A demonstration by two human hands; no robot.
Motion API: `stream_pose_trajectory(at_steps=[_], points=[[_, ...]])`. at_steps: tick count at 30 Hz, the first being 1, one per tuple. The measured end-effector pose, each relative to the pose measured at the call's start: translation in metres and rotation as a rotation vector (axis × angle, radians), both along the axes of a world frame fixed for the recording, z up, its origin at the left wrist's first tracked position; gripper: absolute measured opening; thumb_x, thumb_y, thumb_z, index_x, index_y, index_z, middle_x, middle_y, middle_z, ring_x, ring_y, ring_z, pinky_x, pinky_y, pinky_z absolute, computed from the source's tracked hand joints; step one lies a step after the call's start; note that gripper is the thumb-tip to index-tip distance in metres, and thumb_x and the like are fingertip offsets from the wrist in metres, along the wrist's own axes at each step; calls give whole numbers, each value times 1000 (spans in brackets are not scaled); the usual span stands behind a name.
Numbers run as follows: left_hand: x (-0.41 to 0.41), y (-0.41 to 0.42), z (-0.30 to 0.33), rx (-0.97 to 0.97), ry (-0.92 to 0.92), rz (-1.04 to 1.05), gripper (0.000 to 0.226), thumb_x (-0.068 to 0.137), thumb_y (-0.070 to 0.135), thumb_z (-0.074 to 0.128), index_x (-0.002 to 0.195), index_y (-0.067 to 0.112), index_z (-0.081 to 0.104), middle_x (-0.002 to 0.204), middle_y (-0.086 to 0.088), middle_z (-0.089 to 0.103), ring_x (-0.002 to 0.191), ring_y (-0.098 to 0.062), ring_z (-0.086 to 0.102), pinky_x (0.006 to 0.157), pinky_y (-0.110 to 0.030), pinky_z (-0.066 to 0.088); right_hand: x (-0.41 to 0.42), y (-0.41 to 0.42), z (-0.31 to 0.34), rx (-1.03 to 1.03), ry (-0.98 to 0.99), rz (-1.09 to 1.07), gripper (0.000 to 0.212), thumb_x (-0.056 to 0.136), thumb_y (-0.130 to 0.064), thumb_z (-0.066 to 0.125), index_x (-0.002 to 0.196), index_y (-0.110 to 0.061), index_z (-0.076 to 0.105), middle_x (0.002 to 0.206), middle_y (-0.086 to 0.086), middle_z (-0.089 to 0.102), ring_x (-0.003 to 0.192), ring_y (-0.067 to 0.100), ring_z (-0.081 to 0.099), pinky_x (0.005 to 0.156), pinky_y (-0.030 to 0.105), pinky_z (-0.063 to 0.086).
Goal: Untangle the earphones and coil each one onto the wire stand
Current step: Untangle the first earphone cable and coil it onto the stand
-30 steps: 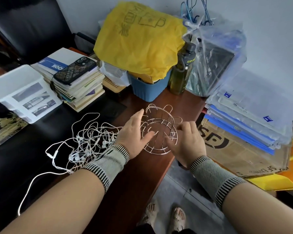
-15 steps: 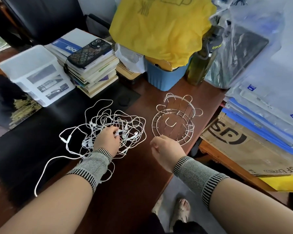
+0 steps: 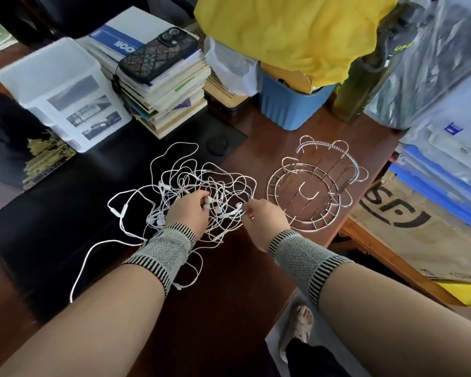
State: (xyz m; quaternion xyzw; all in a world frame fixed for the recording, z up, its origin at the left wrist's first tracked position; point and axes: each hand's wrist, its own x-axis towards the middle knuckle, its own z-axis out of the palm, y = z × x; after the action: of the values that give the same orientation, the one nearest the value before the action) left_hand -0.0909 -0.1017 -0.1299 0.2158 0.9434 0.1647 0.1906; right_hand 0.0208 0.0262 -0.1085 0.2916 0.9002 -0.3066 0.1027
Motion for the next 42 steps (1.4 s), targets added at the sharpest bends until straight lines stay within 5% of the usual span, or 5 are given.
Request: stream_pose_trajectory(at_steps=[12, 20, 31, 38, 42], points=[[2, 2, 0, 148, -154, -34, 25, 93, 15, 60, 117, 20, 64, 96, 11, 65, 87, -7, 62, 80, -21, 52, -13, -6, -18, -115, -113, -108, 22, 91, -26, 57, 111, -19, 62, 109, -1, 65, 99, 18, 60, 80, 27, 47], [8, 2, 2, 265, -272, 79, 39, 93, 0, 46, 123, 20, 58, 112, 5, 66, 77, -3, 65, 48, -12, 38, 5, 2, -5, -224, 122, -324, 7, 84, -18, 58, 77, -18, 59, 69, -8, 57, 66, 11, 53, 57, 22, 37], [32, 6, 31, 309, -71, 88, 21, 89, 2, 52, 90, 22, 60, 97, 6, 60, 77, -9, 56, 70, -22, 44, 51, 8, 31, -470, 424, -602, 15, 78, -1, 61, 66, -10, 60, 53, -2, 60, 53, 15, 50, 53, 28, 44], [58, 29, 47, 360, -149, -193, 23, 79, 40, 74, 97, 31, 64, 96, 15, 52, 81, -1, 52, 69, -15, 40, 63, 15, 42, -502, 464, -607, 13, 83, -12, 67, 71, -11, 66, 53, -5, 54, 43, 2, 45, 48, 18, 42], [64, 42, 48, 258, -134, -198, 22, 87, 46, 65, 86, 23, 67, 89, 8, 58, 78, -10, 56, 71, -26, 46, 67, 17, 42, -530, 475, -677, 17, 81, -16, 70, 66, -11, 65, 50, -6, 50, 51, 13, 46, 55, 35, 47]])
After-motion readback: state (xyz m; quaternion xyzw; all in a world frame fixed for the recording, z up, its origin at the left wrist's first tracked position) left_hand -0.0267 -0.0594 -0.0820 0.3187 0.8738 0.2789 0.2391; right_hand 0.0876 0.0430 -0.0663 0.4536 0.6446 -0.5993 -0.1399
